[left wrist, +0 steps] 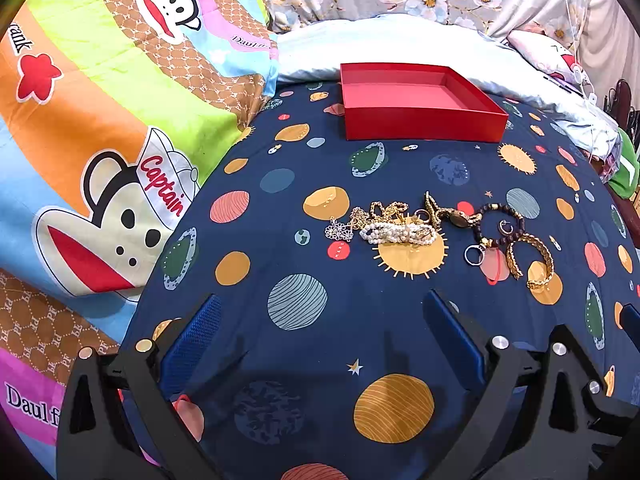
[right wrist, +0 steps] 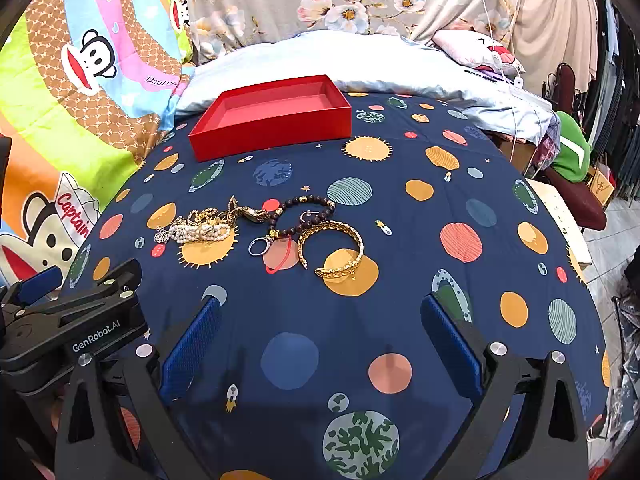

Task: Organize jewelry

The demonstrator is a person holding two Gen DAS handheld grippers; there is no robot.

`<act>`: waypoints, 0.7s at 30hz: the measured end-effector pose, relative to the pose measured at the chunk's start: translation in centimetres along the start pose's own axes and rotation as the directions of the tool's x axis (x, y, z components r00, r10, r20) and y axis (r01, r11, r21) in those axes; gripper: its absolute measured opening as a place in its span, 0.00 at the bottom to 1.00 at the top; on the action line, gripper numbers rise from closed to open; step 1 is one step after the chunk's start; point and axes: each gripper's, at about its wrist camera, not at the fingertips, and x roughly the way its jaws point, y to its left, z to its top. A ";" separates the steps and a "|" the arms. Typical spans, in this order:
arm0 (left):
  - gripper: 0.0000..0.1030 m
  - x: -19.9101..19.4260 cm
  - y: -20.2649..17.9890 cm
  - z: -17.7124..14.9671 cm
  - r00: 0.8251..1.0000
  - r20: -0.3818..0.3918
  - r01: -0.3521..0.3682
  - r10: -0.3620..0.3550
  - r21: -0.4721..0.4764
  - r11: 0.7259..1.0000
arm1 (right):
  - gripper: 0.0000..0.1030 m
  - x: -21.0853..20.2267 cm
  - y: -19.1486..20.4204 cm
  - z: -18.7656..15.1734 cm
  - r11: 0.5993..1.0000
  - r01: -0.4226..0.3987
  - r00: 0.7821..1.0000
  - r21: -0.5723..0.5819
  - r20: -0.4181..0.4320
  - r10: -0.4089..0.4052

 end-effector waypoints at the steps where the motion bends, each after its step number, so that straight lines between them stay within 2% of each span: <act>1: 0.95 0.0 0.0 0.0 1.000 0.001 0.000 0.000 0.000 1.000 | 0.95 0.0 0.0 0.0 1.000 -0.001 1.000 0.000 -0.001 0.001; 13: 0.95 0.3 0.2 -0.2 1.000 -0.006 0.005 -0.005 -0.002 1.000 | 0.95 0.1 0.2 -0.1 1.000 -0.002 1.000 -0.002 -0.001 0.002; 21: 0.95 1.5 0.4 0.2 1.000 -0.011 0.008 -0.008 -0.010 1.000 | 0.95 1.9 -0.1 0.2 1.000 -0.008 1.000 -0.006 -0.016 0.008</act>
